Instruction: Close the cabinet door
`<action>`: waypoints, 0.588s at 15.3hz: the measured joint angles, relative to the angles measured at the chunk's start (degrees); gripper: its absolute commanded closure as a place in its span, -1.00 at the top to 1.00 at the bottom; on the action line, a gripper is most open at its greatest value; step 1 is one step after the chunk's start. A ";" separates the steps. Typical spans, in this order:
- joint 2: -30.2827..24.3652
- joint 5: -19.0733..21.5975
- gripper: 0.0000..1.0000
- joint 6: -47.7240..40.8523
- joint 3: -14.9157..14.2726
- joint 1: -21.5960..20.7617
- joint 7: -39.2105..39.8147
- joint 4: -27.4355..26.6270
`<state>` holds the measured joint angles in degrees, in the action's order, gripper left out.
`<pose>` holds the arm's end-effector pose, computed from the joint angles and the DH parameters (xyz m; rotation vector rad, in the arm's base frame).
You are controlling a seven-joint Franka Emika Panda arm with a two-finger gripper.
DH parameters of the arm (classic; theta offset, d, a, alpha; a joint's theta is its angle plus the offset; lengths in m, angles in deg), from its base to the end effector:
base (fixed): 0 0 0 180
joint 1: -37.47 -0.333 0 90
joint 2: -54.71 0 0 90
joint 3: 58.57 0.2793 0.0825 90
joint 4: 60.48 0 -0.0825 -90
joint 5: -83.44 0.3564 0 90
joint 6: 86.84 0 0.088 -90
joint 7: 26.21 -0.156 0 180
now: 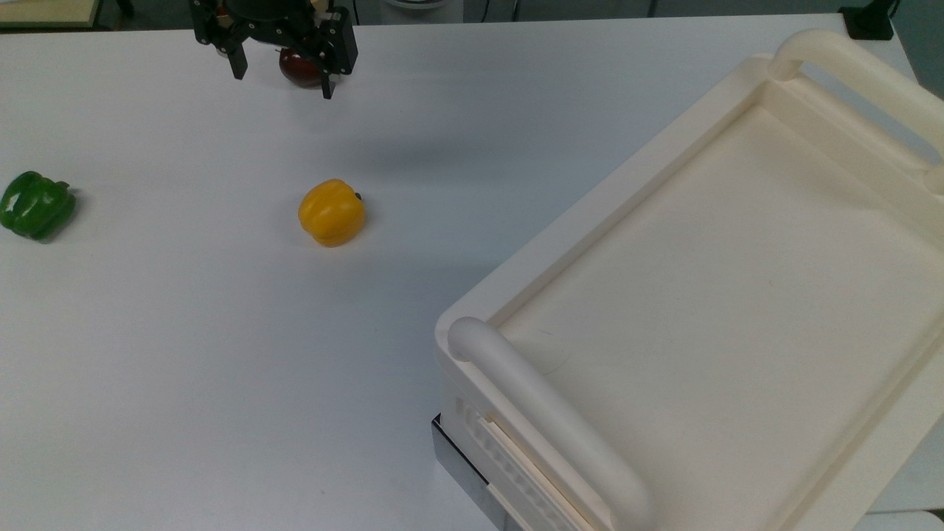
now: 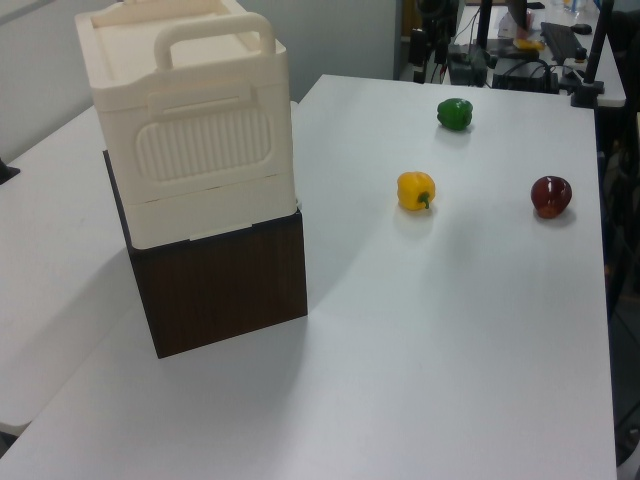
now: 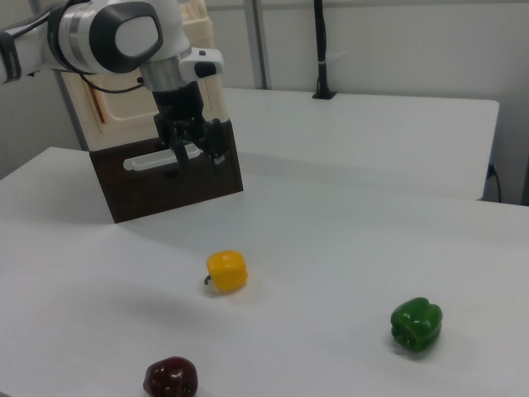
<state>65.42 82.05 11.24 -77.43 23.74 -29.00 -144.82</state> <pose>0.5882 -0.0432 0.4975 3.0486 -0.1959 0.0934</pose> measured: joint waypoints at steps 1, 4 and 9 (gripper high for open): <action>0.00 0.00 1.00 -0.29 0.00 0.04 0.02 0.00; -0.02 -0.01 1.00 -0.58 -0.02 0.38 0.68 0.00; -0.91 -0.01 1.00 -0.59 -0.04 1.89 1.48 0.03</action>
<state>64.51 82.04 10.65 -77.47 25.63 -27.52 -144.79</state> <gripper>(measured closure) 0.000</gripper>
